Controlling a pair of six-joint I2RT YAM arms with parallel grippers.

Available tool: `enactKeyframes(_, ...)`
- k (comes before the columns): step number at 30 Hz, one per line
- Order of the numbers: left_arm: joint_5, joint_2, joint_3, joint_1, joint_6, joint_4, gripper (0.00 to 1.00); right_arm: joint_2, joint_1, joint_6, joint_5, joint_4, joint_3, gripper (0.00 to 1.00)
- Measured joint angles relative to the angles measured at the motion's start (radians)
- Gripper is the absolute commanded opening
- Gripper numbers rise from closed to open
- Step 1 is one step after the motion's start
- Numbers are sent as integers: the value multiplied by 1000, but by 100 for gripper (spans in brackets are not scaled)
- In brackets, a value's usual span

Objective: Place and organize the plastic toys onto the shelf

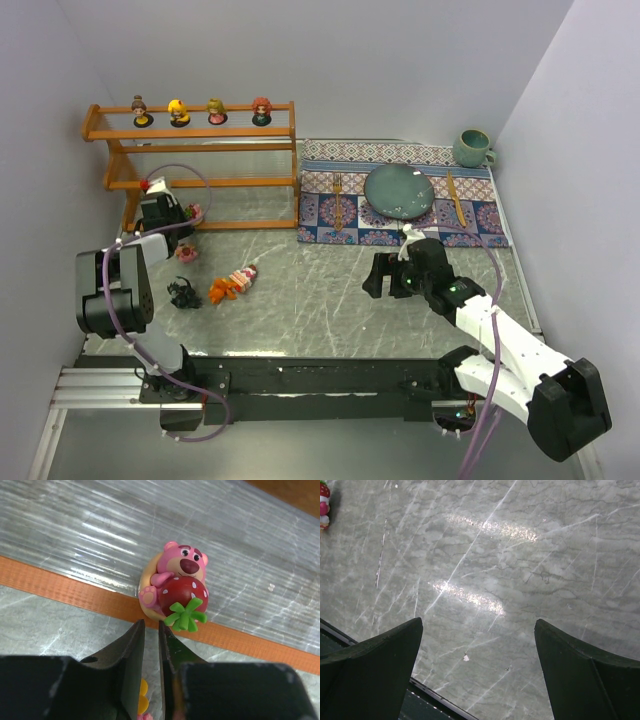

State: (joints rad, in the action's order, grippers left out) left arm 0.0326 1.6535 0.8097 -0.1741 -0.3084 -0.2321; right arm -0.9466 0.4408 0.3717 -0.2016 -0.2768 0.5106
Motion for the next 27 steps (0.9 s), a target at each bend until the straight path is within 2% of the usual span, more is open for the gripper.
enactKeyframes(27,-11,46,42,-8,-30,-22,25,-5,0,0,11,-1,0,100)
